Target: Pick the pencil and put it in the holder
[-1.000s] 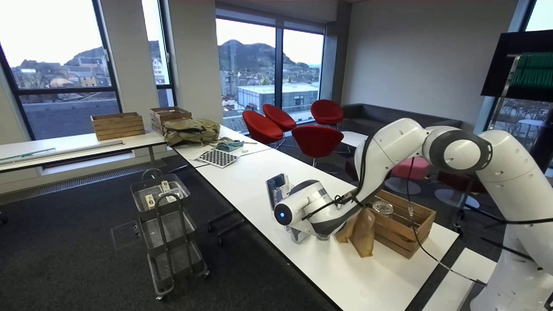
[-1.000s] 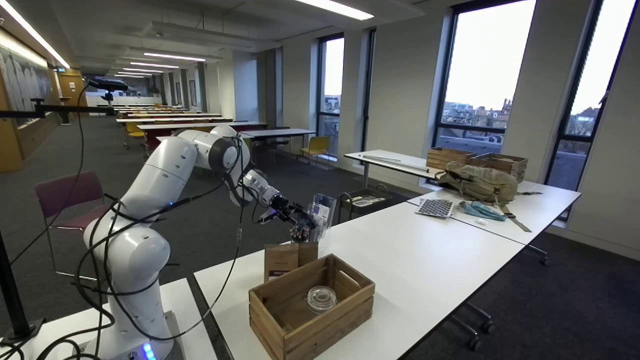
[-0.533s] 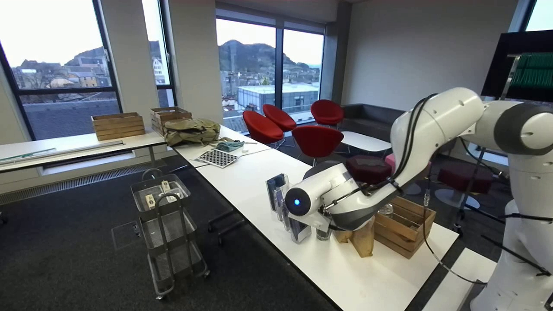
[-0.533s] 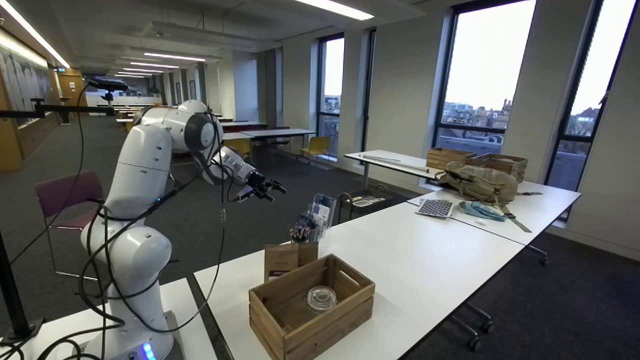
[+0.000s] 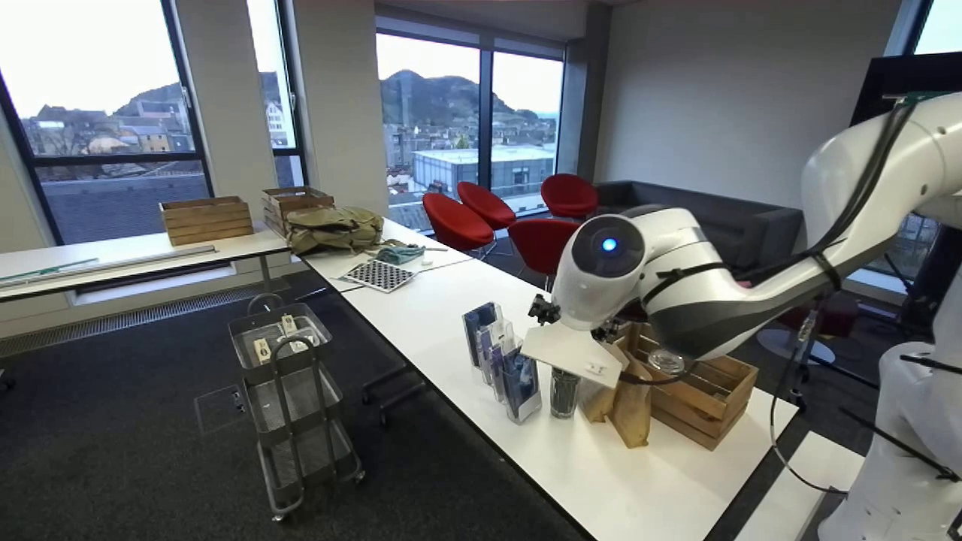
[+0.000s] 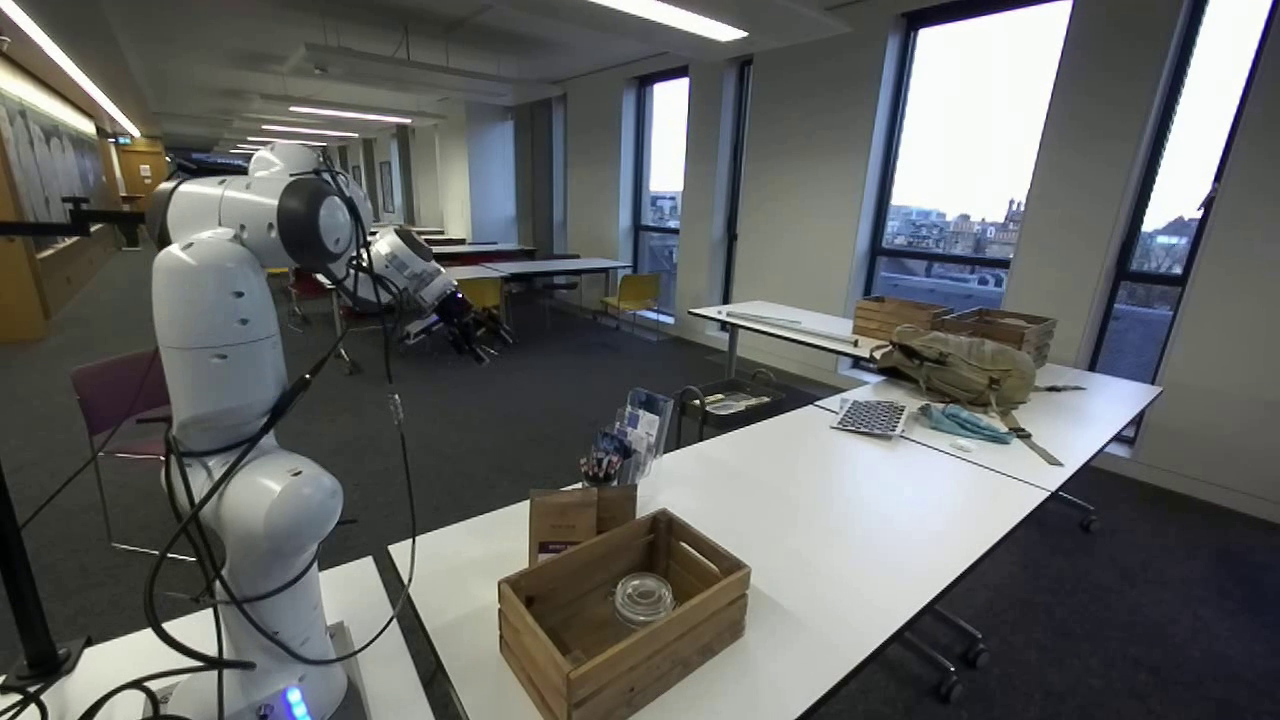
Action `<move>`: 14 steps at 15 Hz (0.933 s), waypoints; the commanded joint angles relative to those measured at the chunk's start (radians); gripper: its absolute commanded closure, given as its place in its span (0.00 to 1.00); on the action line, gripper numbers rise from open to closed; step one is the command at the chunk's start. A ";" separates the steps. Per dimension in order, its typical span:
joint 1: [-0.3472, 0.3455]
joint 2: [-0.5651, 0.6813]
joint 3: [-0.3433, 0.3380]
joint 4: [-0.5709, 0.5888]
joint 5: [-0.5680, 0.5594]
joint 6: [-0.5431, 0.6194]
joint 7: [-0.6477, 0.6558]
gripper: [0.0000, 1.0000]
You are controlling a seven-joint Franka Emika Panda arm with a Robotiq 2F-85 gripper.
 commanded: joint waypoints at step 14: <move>-0.145 0.045 -0.142 -0.385 0.780 0.658 -0.572 0.00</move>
